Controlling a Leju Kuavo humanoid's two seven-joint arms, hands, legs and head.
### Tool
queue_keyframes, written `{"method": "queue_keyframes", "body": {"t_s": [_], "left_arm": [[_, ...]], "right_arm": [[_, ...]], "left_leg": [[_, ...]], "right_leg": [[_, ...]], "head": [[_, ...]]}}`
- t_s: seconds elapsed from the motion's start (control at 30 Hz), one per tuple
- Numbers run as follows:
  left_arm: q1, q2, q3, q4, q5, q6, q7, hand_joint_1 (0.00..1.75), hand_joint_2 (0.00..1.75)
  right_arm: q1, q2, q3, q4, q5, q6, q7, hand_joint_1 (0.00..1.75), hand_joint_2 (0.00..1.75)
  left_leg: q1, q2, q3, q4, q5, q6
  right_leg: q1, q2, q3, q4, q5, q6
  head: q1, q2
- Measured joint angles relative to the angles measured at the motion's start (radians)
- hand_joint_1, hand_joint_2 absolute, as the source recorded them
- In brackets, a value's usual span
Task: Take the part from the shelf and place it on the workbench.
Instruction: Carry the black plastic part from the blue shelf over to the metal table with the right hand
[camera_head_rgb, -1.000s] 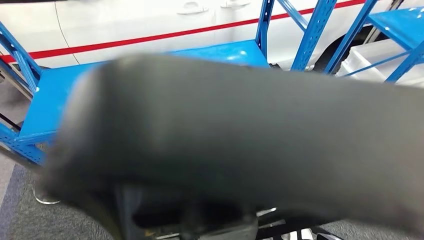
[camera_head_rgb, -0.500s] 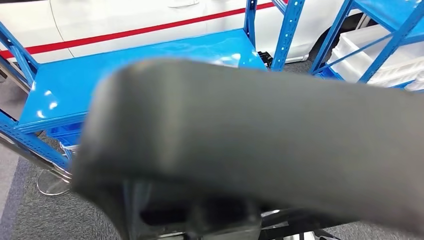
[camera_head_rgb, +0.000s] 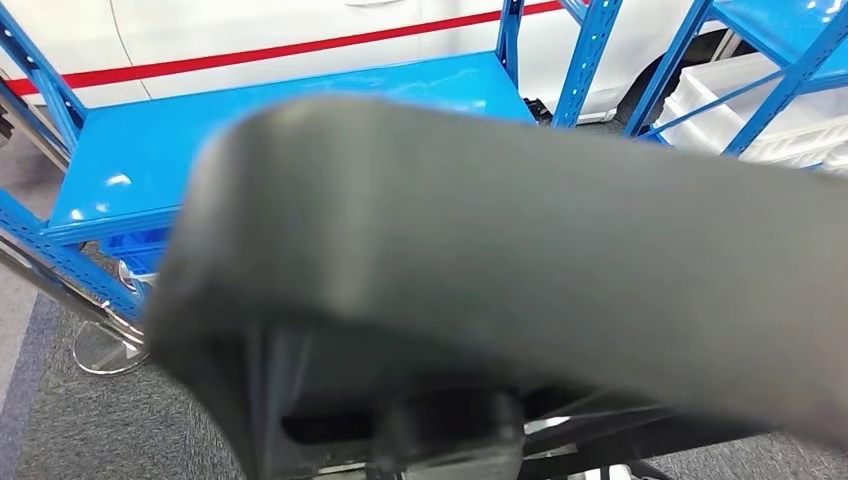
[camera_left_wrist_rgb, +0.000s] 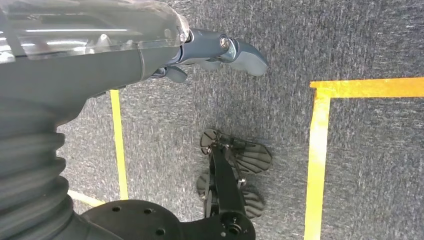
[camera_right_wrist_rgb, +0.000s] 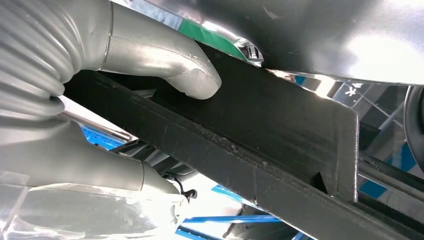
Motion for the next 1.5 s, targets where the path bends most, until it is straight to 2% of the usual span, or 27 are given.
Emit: {"method": "queue_keyframes", "body": {"t_s": [0.07,0.1,0.13,0.23,0.3,0.37,0.43,0.5,0.57,0.6,0.63,0.7,0.73,0.77,0.83,0.9,0.97,1.03,1.07,1.13,1.17,1.23,1.3,1.33,1.4,1.43,1.5], "left_arm": [[0.000,0.000,0.005,0.000,-0.004,-0.001,-0.004,0.00,1.75],[0.000,0.000,0.008,0.000,-0.007,0.001,-0.007,0.00,1.75],[0.000,0.000,0.011,0.000,-0.010,0.007,-0.010,0.00,1.75],[0.000,-0.001,0.018,0.000,-0.023,0.050,-0.023,0.00,1.75],[-0.001,-0.001,0.022,0.000,-0.035,0.077,-0.030,0.00,1.75],[-0.001,0.000,0.024,0.000,-0.046,0.086,-0.037,0.00,1.75],[-0.002,0.001,0.025,0.000,-0.059,0.080,-0.037,0.00,1.75],[0.000,0.004,0.025,0.000,-0.070,0.069,-0.026,0.00,1.75],[0.006,0.011,0.025,0.000,-0.076,0.063,-0.006,0.00,1.75],[0.009,0.015,0.025,0.000,-0.077,0.063,0.005,0.00,1.75],[0.012,0.020,0.025,0.000,-0.079,0.064,0.015,0.00,1.75],[0.015,0.030,0.025,0.000,-0.082,0.069,0.030,0.00,1.75],[0.015,0.036,0.026,0.000,-0.082,0.071,0.034,0.00,1.75],[0.015,0.041,0.026,0.000,-0.082,0.071,0.035,0.00,1.75],[0.017,0.050,0.029,-0.001,-0.083,0.070,0.032,0.00,1.75],[0.018,0.056,0.031,-0.002,-0.084,0.068,0.025,0.00,1.75],[0.017,0.059,0.034,-0.003,-0.084,0.063,0.013,0.00,1.75],[0.017,0.061,0.037,-0.003,-0.084,0.058,0.001,0.00,1.75],[0.018,0.061,0.039,-0.003,-0.084,0.056,-0.003,0.00,1.75],[0.018,0.062,0.044,-0.003,-0.086,0.053,-0.008,0.00,1.75],[0.017,0.062,0.046,-0.003,-0.089,0.051,-0.009,0.00,1.75],[0.011,0.062,0.048,-0.003,-0.099,0.040,-0.012,0.00,1.75],[0.005,0.061,0.049,-0.003,-0.109,0.029,-0.016,0.00,1.75],[0.003,0.061,0.050,-0.003,-0.114,0.025,-0.017,0.00,1.75],[-0.002,0.061,0.050,-0.003,-0.121,0.021,-0.016,0.00,1.75],[-0.004,0.060,0.050,-0.003,-0.123,0.020,-0.014,0.00,1.75],[-0.005,0.060,0.052,-0.003,-0.124,0.020,-0.008,0.00,1.75]], "right_arm": [[0.002,-0.003,0.001,-0.002,-0.001,-0.011,0.005,1.62,1.75],[0.003,-0.007,0.002,-0.002,0.001,-0.016,0.006,1.62,1.75],[0.003,-0.010,0.004,-0.001,0.006,-0.019,0.006,1.62,1.75],[-0.002,-0.015,0.012,0.005,0.022,-0.019,0.005,1.62,1.75],[-0.010,-0.015,0.019,0.011,0.022,-0.016,0.005,1.62,1.75],[-0.015,-0.015,0.024,0.016,0.018,-0.012,0.005,1.62,1.75],[-0.018,-0.015,0.027,0.019,0.013,-0.010,0.005,1.62,1.75],[-0.022,-0.013,0.029,0.022,0.008,-0.009,0.005,1.62,1.75],[-0.024,-0.011,0.030,0.027,0.007,-0.011,0.005,1.62,1.75],[-0.025,-0.010,0.030,0.029,0.006,-0.013,0.005,1.62,1.75],[-0.025,-0.010,0.031,0.030,0.006,-0.016,0.005,1.62,1.75],[-0.025,-0.010,0.031,0.032,0.006,-0.023,0.005,1.62,1.75],[-0.025,-0.010,0.031,0.032,0.006,-0.026,0.005,1.62,1.75],[-0.026,-0.010,0.031,0.031,0.006,-0.029,0.005,1.62,1.75],[-0.026,-0.011,0.031,0.031,0.008,-0.035,0.005,1.62,1.75],[-0.026,-0.011,0.031,0.030,0.009,-0.039,0.004,1.62,1.75],[-0.031,-0.013,0.031,0.032,0.014,-0.037,0.005,1.62,1.75],[-0.042,-0.014,0.033,0.040,0.019,-0.030,0.005,1.62,1.75],[-0.047,-0.015,0.035,0.046,0.023,-0.027,0.005,1.62,1.75],[-0.053,-0.017,0.041,0.063,0.045,-0.030,0.004,1.62,1.75],[-0.059,-0.019,0.048,0.076,0.064,-0.041,0.004,1.62,1.75],[-0.080,-0.025,0.065,0.116,0.110,-0.076,0.005,1.62,1.75],[-0.106,-0.030,0.083,0.168,0.141,-0.113,0.005,1.62,1.75],[-0.116,-0.033,0.090,0.194,0.149,-0.127,0.005,1.62,1.75],[-0.128,-0.037,0.102,0.241,0.161,-0.153,0.005,1.62,1.75],[-0.130,-0.040,0.106,0.262,0.168,-0.164,0.005,1.62,1.75],[-0.134,-0.042,0.113,0.299,0.180,-0.180,0.005,1.62,1.75]], "left_leg": [[-0.001,0.003,-0.008,0.003,0.002,0.003],[-0.001,0.006,-0.011,0.006,0.003,0.003],[-0.001,0.010,-0.013,0.009,0.002,0.002],[-0.001,0.023,-0.015,0.025,-0.008,-0.009],[-0.006,0.035,-0.020,0.035,-0.014,-0.020],[-0.008,0.050,-0.024,0.038,-0.016,-0.029],[-0.005,0.047,-0.030,0.056,-0.034,-0.038],[-0.001,0.019,-0.064,0.137,-0.089,-0.046],[0.000,0.002,-0.121,0.267,-0.148,-0.049],[0.000,-0.001,-0.140,0.310,-0.159,-0.049],[0.000,-0.002,-0.143,0.318,-0.150,-0.049],[0.001,-0.012,-0.097,0.223,-0.084,-0.045],[0.003,-0.031,-0.066,0.156,-0.055,-0.042],[0.004,-0.050,-0.039,0.099,-0.036,-0.039],[0.004,-0.073,-0.021,0.053,-0.031,-0.033],[0.003,-0.056,-0.021,0.046,-0.024,-0.022],[0.005,-0.035,-0.020,0.035,-0.014,-0.008],[0.002,-0.012,-0.023,0.030,-0.009,0.001],[0.000,0.000,-0.025,0.030,-0.008,0.003],[-0.003,0.024,-0.030,0.032,-0.007,0.005],[-0.004,0.035,-0.031,0.033,-0.007,0.005],[-0.006,0.056,-0.031,0.035,-0.008,0.003],[-0.010,0.071,-0.031,0.039,-0.009,-0.003],[-0.012,0.079,-0.032,0.039,-0.009,-0.007],[-0.013,0.089,-0.032,0.039,-0.009,-0.017],[-0.012,0.080,-0.034,0.045,-0.016,-0.022],[-0.007,0.037,-0.060,0.108,-0.062,-0.032]], "right_leg": [[-0.005,0.000,-0.057,0.126,-0.057,0.008],[-0.008,-0.001,-0.072,0.160,-0.062,0.012],[-0.011,-0.002,-0.069,0.157,-0.046,0.015],[-0.012,-0.033,0.011,-0.008,0.045,0.015],[-0.006,-0.054,0.037,-0.077,0.062,0.003],[-0.003,-0.044,0.032,-0.082,0.060,-0.010],[-0.004,-0.029,0.029,-0.087,0.066,-0.021],[-0.006,-0.015,0.027,-0.091,0.072,-0.032],[-0.003,0.002,0.023,-0.091,0.074,-0.038],[-0.002,0.011,0.022,-0.090,0.075,-0.039],[-0.002,0.022,0.022,-0.089,0.076,-0.040],[-0.002,0.042,0.023,-0.086,0.076,-0.039],[-0.001,0.052,0.022,-0.084,0.077,-0.037],[-0.001,0.062,0.019,-0.081,0.078,-0.033],[-0.002,0.080,0.010,-0.079,0.084,-0.021],[-0.005,0.092,0.004,-0.080,0.091,-0.007],[-0.003,0.066,-0.011,-0.050,0.067,0.002],[-0.002,0.024,-0.054,0.050,0.005,0.008],[-0.003,0.014,-0.081,0.113,-0.026,0.010],[-0.005,0.007,-0.103,0.176,-0.042,0.013],[-0.004,0.003,-0.085,0.152,-0.023,0.012],[0.000,-0.026,-0.010,0.022,0.032,0.005],[0.009,-0.055,0.041,-0.078,0.058,-0.009],[0.013,-0.059,0.045,-0.092,0.057,-0.015],[0.013,-0.040,0.042,-0.098,0.065,-0.025],[0.010,-0.032,0.042,-0.102,0.069,-0.030],[0.004,-0.016,0.041,-0.110,0.078,-0.040]], "head": [[0.000,0.000],[0.000,0.000],[0.000,0.000],[0.001,0.000],[0.000,0.000],[0.000,0.000],[0.000,0.000],[0.000,0.000],[0.000,0.000],[0.000,0.000],[0.000,0.000],[0.000,0.000],[0.000,0.000],[0.000,0.000],[0.000,0.000],[0.000,0.000],[0.003,0.000],[0.006,0.000],[0.006,0.000],[0.006,0.000],[0.006,0.000],[0.006,0.000],[0.006,0.000],[0.006,0.000],[0.006,0.000],[0.006,0.000],[0.005,0.000]]}}
